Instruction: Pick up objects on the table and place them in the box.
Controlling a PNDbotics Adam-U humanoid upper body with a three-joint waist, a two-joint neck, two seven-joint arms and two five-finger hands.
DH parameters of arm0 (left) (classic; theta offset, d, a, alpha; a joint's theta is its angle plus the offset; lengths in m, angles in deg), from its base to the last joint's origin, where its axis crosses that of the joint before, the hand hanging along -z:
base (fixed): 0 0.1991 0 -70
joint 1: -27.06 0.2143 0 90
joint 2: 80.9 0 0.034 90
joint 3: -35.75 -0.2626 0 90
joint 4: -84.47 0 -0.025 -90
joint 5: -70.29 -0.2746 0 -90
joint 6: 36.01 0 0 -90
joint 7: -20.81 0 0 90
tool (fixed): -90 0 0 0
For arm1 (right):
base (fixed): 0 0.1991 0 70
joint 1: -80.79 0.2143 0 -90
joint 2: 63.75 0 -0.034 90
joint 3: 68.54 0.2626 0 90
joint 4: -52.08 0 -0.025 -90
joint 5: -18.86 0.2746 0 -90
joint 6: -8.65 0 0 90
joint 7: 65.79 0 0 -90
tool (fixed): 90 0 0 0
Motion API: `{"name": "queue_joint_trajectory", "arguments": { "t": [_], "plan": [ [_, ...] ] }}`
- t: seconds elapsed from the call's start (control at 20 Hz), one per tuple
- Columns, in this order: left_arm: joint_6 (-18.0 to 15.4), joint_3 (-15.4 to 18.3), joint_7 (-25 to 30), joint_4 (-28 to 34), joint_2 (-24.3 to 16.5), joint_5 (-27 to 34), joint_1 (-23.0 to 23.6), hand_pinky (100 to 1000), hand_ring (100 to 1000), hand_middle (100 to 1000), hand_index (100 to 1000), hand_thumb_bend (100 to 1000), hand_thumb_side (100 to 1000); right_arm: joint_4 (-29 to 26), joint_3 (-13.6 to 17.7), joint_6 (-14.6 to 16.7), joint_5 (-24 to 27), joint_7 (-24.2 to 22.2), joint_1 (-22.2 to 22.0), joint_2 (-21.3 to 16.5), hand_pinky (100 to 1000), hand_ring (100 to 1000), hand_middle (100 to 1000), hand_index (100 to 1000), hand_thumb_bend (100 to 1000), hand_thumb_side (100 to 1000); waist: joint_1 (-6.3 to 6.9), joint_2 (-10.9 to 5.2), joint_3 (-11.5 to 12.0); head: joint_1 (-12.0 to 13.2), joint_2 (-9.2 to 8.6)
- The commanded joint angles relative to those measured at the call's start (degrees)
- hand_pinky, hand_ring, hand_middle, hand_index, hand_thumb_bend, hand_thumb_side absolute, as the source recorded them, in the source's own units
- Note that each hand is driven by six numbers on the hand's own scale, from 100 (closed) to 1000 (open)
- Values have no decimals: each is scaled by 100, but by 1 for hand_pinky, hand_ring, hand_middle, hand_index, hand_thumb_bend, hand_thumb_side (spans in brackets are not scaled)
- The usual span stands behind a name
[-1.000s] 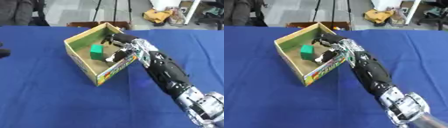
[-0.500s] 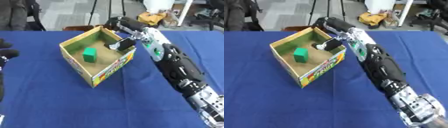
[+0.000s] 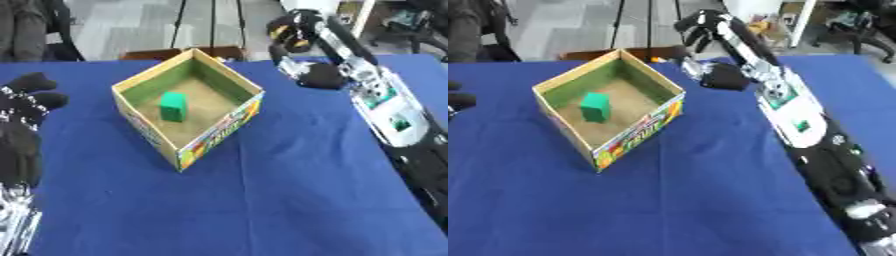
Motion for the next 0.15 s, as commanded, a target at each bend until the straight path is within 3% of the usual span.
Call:
{"name": "queue_joint_trajectory", "arguments": {
  "t": [0.05,0.15],
  "plan": [
    [-10,95,-97,42,-161,-45,-23,715,619,625,745,616,1000,-614,420,-327,767,187,-265,-118,557,649,711,782,106,642,15,-84,-51,141,23],
    [-2,111,-143,24,-182,-54,-6,717,622,629,749,615,1000,-768,633,-474,1044,349,-540,-72,557,651,714,782,100,659,34,-81,-145,202,40]
  ]
}}
